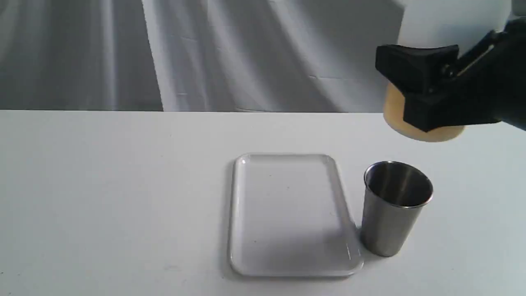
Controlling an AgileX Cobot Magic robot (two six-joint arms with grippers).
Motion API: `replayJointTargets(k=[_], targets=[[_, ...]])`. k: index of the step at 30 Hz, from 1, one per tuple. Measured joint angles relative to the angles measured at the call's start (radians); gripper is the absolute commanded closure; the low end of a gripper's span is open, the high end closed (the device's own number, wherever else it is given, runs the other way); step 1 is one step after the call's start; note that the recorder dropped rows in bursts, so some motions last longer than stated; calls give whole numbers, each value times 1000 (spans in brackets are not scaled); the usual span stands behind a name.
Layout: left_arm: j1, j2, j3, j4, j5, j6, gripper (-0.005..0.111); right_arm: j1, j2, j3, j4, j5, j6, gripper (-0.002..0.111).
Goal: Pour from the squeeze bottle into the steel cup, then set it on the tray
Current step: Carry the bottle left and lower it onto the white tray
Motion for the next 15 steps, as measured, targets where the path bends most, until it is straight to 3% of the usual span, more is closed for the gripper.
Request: replayJointTargets(k=[8, 15], targets=[[0, 0, 0, 0, 0, 0, 107, 10, 114, 0, 124, -128, -77, 108], [0, 0, 0, 0, 0, 0, 107, 118, 221, 0, 240, -275, -274, 108]])
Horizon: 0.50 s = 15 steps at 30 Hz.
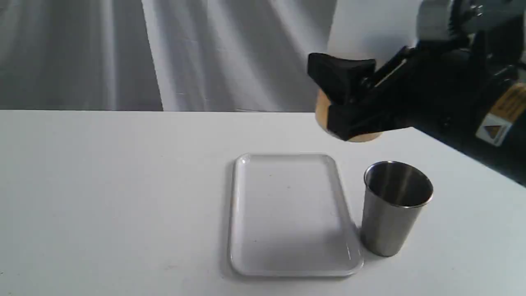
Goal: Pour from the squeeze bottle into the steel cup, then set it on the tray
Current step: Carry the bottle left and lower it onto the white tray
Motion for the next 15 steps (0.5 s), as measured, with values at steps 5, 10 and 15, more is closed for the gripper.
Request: replayJointTargets(k=[5, 10, 15], targets=[[0, 0, 0, 0, 0, 0, 107, 74, 92, 0, 143, -68, -216, 108], [0, 0, 0, 0, 0, 0, 107, 134, 207, 0, 361, -179, -320, 108], [0, 0, 0, 0, 0, 0, 107, 187, 344, 0, 511, -328, -390, 108]])
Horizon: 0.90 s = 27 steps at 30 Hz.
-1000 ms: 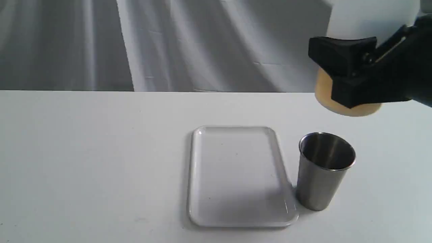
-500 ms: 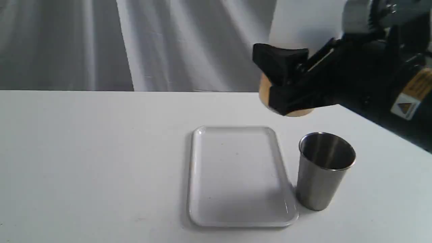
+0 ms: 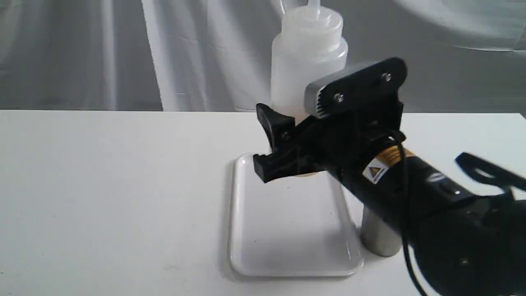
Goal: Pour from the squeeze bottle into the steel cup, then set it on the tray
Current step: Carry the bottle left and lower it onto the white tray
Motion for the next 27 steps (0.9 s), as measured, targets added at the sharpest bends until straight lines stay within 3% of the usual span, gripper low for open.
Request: replayJointTargets(k=[9, 27], targets=[[0, 0, 0, 0, 0, 0, 107, 70, 178, -4, 152, -201, -64, 108], [0, 0, 0, 0, 0, 0, 107, 115, 380, -200, 426, -207, -115, 108]])
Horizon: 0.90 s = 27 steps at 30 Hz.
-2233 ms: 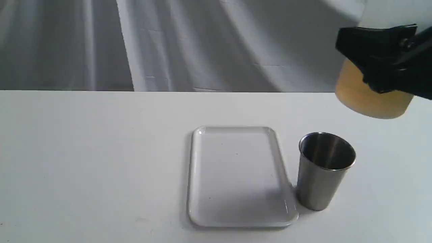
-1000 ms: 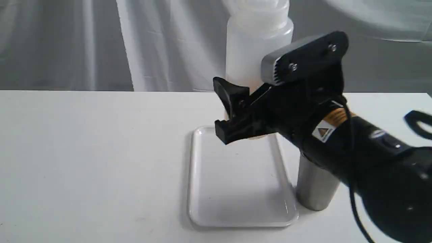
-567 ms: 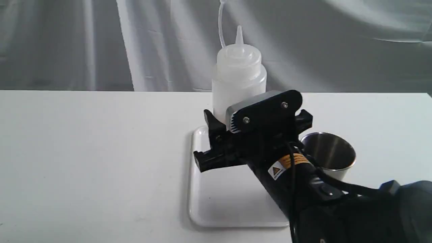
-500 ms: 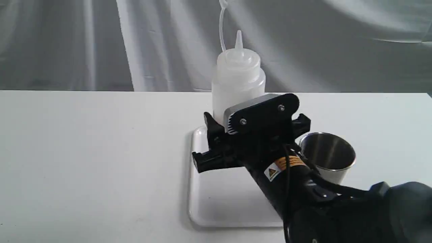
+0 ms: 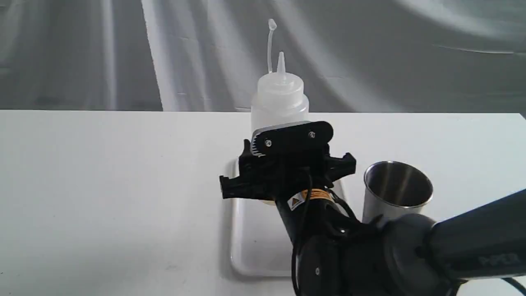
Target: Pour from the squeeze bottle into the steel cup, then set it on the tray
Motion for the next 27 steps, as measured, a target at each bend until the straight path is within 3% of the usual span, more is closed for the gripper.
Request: replayJointTargets(k=[8, 15, 27], targets=[[0, 0, 0, 0, 0, 0, 107, 32, 59, -57, 88, 15, -4, 108], [0, 0, 0, 0, 0, 0, 107, 42, 97, -108, 281, 15, -14, 108], [0, 0, 0, 0, 0, 0, 107, 46, 172, -127, 242, -9, -220, 108]])
